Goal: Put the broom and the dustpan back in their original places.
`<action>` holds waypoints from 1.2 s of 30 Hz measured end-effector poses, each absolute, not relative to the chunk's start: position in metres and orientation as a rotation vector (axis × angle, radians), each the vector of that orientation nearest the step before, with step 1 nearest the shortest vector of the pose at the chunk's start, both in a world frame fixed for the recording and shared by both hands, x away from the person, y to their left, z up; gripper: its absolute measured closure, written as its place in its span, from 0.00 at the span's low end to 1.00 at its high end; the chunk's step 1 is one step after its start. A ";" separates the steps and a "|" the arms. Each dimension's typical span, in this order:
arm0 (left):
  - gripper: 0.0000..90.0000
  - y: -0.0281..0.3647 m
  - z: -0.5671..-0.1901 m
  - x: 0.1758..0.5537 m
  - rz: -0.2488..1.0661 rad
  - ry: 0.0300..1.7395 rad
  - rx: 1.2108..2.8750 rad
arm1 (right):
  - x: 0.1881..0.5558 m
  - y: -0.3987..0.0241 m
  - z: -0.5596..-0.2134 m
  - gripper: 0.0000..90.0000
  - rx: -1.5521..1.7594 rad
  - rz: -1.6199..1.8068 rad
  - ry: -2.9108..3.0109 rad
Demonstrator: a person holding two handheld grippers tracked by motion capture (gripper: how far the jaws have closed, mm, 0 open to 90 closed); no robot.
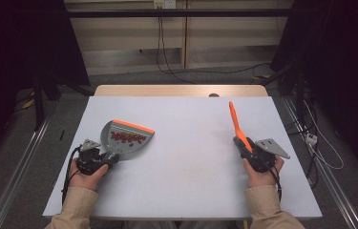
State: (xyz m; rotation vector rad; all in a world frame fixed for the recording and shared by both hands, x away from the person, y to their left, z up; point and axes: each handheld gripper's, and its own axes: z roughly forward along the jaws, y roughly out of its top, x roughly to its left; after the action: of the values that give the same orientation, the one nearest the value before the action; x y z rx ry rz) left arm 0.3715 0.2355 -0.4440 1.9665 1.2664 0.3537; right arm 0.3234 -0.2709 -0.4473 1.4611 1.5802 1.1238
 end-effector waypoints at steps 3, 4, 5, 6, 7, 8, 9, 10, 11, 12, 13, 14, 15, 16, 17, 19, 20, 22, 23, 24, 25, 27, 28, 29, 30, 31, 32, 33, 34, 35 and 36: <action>0.61 0.232 -0.443 0.368 0.346 1.244 1.977 | 0.323 -0.266 -0.448 0.76 1.475 1.147 1.577; 0.59 0.231 -0.443 0.367 0.347 1.242 1.971 | 0.323 -0.264 -0.448 0.76 1.472 1.150 1.584; 0.58 0.230 -0.442 0.365 0.348 1.232 1.979 | 0.323 -0.262 -0.448 0.75 1.468 1.157 1.585; 0.57 0.228 -0.442 0.363 0.344 1.225 1.976 | 0.324 -0.260 -0.448 0.74 1.472 1.173 1.585; 0.56 0.227 -0.442 0.362 0.333 1.216 1.974 | 0.324 -0.257 -0.448 0.74 1.475 1.202 1.588; 0.54 0.225 -0.441 0.360 0.332 1.204 1.974 | 0.324 -0.255 -0.448 0.74 1.481 1.246 1.594; 0.53 0.223 -0.440 0.358 0.335 1.193 1.970 | 0.325 -0.252 -0.449 0.72 1.489 1.265 1.617; 0.50 0.222 -0.439 0.356 0.325 1.174 1.976 | 0.325 -0.248 -0.450 0.69 1.485 1.284 1.631; 0.48 0.221 -0.439 0.354 0.321 1.161 1.978 | 0.325 -0.245 -0.450 0.64 1.471 1.296 1.648; 0.47 0.221 -0.438 0.352 0.306 1.155 1.978 | 0.325 -0.242 -0.450 0.59 1.459 1.300 1.658; 0.43 0.220 -0.437 0.350 0.299 1.139 1.959 | 0.325 -0.240 -0.449 0.56 1.452 1.310 1.669; 0.36 0.220 -0.436 0.348 0.287 1.124 1.939 | 0.324 -0.240 -0.448 0.53 1.434 1.319 1.675; 0.33 0.222 -0.435 0.347 0.298 1.113 1.937 | 0.323 -0.240 -0.446 0.50 1.416 1.317 1.685; 0.32 0.223 -0.434 0.346 0.298 1.112 1.916 | 0.322 -0.240 -0.445 0.45 1.399 1.315 1.698; 0.26 0.225 -0.433 0.346 0.301 1.106 1.903 | 0.321 -0.241 -0.445 0.42 1.395 1.316 1.709; 0.18 0.226 -0.432 0.347 0.317 1.078 1.887 | 0.318 -0.243 -0.445 0.38 1.386 1.315 1.738; 0.17 0.227 -0.431 0.347 0.316 1.064 1.871 | 0.317 -0.245 -0.445 0.36 1.383 1.318 1.752; 0.15 0.227 -0.429 0.348 0.317 1.031 1.855 | 0.313 -0.247 -0.446 0.33 1.377 1.335 1.767; 0.15 0.227 -0.428 0.348 0.309 1.009 1.855 | 0.312 -0.248 -0.445 0.32 1.373 1.335 1.774; 0.14 0.226 -0.427 0.348 0.312 0.981 1.852 | 0.310 -0.249 -0.445 0.31 1.361 1.345 1.784; 0.13 0.226 -0.426 0.348 0.303 0.960 1.852 | 0.309 -0.250 -0.444 0.30 1.348 1.353 1.793; 0.13 0.226 -0.425 0.347 0.305 0.923 1.848 | 0.306 -0.252 -0.443 0.29 1.321 1.348 1.818; 0.12 0.226 -0.425 0.346 0.297 0.912 1.845 | 0.304 -0.253 -0.442 0.28 1.305 1.357 1.827; 0.12 0.227 -0.424 0.346 0.288 0.901 1.845 | 0.303 -0.254 -0.442 0.27 1.295 1.361 1.834; 0.11 0.228 -0.424 0.345 0.289 0.894 1.841 | 0.301 -0.256 -0.441 0.27 1.291 1.362 1.842; 0.11 0.229 -0.423 0.345 0.286 0.886 1.840 | 0.300 -0.258 -0.441 0.26 1.286 1.364 1.852; 0.11 0.229 -0.423 0.345 0.286 0.878 1.839 | 0.298 -0.260 -0.441 0.26 1.286 1.361 1.852; 0.10 0.230 -0.424 0.344 0.279 0.884 1.840 | 0.296 -0.262 -0.441 0.26 1.283 1.364 1.857; 0.10 0.232 -0.424 0.344 0.282 0.884 1.843 | 0.294 -0.265 -0.441 0.25 1.285 1.364 1.859; 0.10 0.233 -0.425 0.343 0.280 0.879 1.848 | 0.292 -0.267 -0.442 0.25 1.289 1.358 1.856; 0.10 0.233 -0.426 0.343 0.279 0.881 1.850 | 0.290 -0.269 -0.442 0.25 1.292 1.359 1.855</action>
State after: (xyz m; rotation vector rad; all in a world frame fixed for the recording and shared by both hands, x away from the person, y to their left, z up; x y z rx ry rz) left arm 0.3425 0.2334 -0.4264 1.8498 0.8805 0.2786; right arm 0.2903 -0.2693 -0.4425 1.2920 1.8549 1.3588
